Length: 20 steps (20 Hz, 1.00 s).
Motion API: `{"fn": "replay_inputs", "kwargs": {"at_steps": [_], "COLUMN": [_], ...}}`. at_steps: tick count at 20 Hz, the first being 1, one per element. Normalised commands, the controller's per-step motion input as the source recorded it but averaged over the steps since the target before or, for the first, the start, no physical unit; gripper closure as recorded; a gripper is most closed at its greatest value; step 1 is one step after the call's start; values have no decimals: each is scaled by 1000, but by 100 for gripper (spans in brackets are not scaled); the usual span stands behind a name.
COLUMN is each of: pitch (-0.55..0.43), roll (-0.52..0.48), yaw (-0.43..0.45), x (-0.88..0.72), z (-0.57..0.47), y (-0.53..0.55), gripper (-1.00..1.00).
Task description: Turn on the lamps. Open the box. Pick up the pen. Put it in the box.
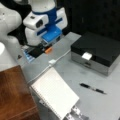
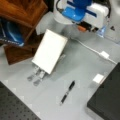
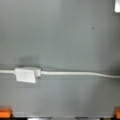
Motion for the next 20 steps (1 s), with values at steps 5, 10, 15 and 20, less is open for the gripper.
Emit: {"fn": "replay_inputs", "kwargs": {"at_steps": [5,10,15,20], "pitch": [168,129,56,55], "roll": [-162,-128,-78,-35], "yaw": [2,22,132,254], "x": [-114,-223,-245,-396], "z": [-38,-91,-74,-85], "y": [33,75,80,129], "gripper": [-100,-100,-100,-100]}}
